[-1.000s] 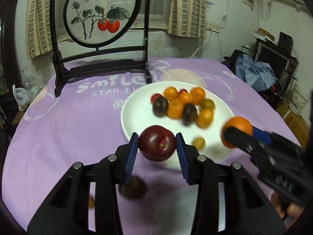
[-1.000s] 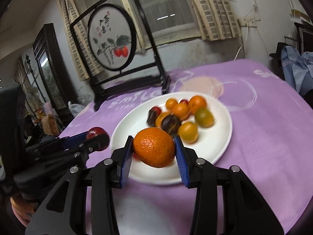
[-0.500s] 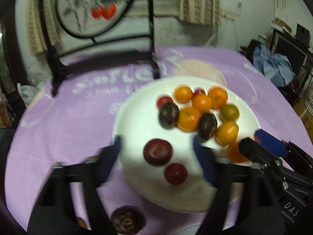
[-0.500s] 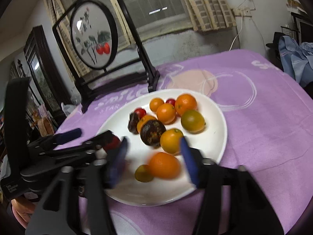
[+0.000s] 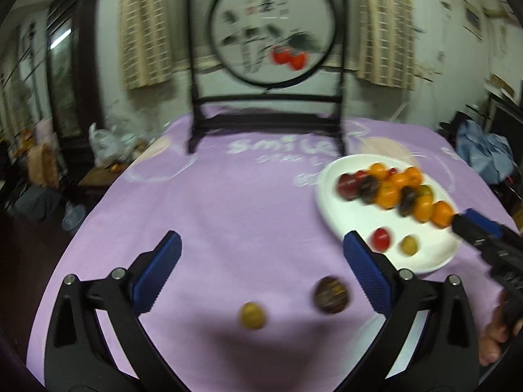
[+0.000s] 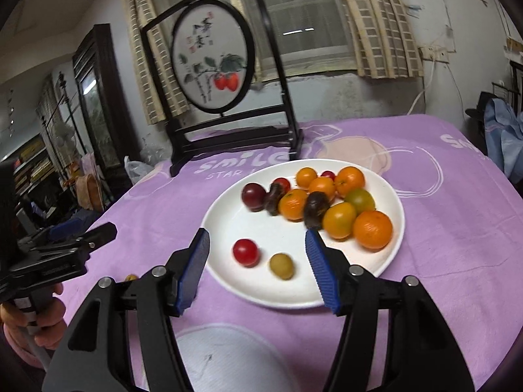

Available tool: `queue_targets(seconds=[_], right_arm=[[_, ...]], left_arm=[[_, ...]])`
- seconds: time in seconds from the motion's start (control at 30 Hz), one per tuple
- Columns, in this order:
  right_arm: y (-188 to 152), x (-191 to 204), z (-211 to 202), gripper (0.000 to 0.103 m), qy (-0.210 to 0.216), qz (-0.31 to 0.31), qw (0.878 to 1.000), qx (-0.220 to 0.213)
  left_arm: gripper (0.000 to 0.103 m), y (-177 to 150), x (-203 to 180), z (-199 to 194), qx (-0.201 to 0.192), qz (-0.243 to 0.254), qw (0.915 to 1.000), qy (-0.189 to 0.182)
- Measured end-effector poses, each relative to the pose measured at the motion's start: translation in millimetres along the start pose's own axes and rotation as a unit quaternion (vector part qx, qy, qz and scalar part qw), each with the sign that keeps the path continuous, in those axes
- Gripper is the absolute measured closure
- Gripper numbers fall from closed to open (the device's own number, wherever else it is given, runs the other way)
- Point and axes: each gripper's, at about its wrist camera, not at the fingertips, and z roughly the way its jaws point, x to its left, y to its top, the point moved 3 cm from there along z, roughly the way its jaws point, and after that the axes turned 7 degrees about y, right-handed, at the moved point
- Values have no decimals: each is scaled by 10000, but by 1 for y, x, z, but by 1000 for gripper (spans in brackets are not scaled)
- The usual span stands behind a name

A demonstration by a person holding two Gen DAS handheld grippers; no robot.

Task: Organize fruits
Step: 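Grasp the last dark purple fruit with the right gripper while the left gripper grasps a small yellow fruit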

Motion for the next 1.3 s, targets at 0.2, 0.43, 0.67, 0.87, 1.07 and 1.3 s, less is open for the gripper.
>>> queue_targets(seconds=[0.2,0.43,0.67,0.87,1.07,1.3], right_arm=[[-25,30,13,42,479,-260,9966,611],[-66,79,52,41,670,-1347,9751,1632],[-65,81,75,41,626,-876,9762,1884],[-58,76,98,41,335,-609,9785,1943],[-58,88,111,41,196,-836,9747,2062],[-60,90,115,60,-44,-1034,9726,2083]], left_arm=[[2,-14,47,9,174,-367,9980,486],[2,-12,79,11,346,-1017,9927,547],[2,-15,76,13,480,-974,9927,529],[2,-16,75,16,537,-939,9926,546],[2,-17,81,20,677,-1131,9906,368],[2,-17,83,22,710,-1211,9896,325]])
